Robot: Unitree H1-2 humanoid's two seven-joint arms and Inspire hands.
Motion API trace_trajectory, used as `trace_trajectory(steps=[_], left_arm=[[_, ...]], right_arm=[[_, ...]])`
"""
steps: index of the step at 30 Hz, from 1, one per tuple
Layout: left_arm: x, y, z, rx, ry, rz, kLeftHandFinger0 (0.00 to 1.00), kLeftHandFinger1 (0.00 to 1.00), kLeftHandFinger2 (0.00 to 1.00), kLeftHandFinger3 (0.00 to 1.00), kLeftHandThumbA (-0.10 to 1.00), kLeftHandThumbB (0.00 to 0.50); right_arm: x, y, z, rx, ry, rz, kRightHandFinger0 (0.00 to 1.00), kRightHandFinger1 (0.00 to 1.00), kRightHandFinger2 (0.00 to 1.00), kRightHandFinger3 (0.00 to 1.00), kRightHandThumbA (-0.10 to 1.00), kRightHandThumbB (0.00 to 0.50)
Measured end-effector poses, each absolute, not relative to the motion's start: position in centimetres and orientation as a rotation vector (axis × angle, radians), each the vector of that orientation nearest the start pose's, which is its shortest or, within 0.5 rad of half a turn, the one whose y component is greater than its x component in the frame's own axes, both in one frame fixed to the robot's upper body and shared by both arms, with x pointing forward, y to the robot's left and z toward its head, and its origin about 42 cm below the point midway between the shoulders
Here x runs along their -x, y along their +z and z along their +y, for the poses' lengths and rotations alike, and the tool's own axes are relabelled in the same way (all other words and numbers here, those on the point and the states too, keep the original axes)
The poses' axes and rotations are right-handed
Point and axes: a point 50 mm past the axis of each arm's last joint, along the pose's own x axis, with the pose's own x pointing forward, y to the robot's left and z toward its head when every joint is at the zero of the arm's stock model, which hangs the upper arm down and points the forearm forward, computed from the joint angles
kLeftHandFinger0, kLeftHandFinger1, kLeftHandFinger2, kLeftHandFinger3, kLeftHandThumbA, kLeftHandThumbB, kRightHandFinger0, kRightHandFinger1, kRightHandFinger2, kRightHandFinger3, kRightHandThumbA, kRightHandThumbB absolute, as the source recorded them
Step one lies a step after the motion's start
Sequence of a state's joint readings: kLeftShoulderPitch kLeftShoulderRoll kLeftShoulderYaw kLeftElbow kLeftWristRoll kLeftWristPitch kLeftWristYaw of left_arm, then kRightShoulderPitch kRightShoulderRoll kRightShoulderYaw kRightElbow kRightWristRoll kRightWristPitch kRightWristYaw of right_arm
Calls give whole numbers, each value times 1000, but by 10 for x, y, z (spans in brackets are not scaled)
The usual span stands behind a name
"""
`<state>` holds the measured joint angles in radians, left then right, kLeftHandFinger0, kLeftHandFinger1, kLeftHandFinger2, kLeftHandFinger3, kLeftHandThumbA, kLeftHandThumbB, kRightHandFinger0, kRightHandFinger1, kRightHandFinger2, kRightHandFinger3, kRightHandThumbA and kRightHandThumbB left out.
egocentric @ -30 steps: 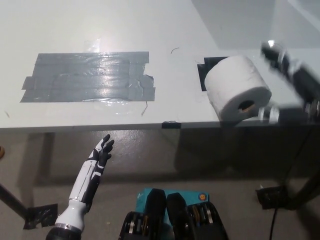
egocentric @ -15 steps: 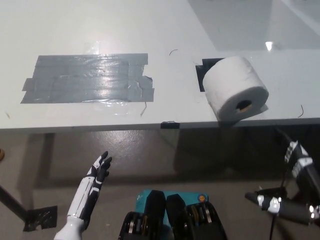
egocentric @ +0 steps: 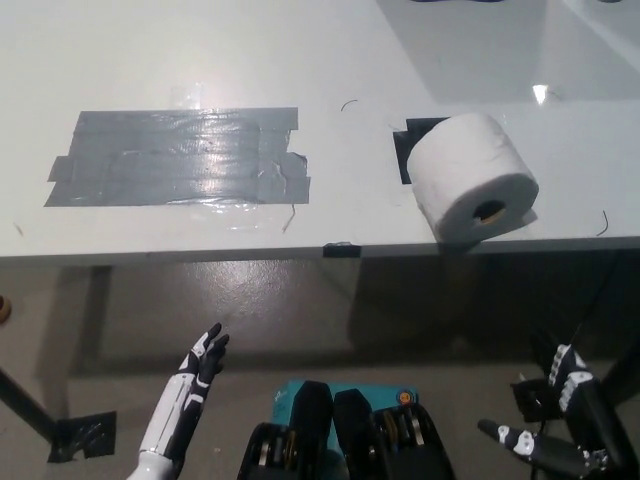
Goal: A person hands over a roll of toilet paper to the robot , and the robot inserts its right thumb into the hole in the centre to grab the roll, and then places it on the balck area on the desk.
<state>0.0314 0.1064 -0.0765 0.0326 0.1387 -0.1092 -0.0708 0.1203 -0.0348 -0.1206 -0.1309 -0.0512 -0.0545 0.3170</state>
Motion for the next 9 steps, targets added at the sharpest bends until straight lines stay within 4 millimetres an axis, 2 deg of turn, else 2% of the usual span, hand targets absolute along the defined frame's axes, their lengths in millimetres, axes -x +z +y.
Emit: trace_trajectory(steps=[4,7,9], left_arm=[[-271,86,219,-240,-163,-49,1000,1000,1000,1000,1000,167],[-271,86,218,-240,-166,-52,1000,1000,1000,1000,1000,170],[-271,86,218,-240,-167,-53,1000,1000,1000,1000,1000,177]], right_arm=[[-242,82,-249,112,173,-17,1000,1000,1000,1000,1000,317],[-241,78,-248,118,178,-28,1000,1000,1000,1000,978,283],[-241,77,-248,123,183,-36,1000,1000,1000,1000,972,281]])
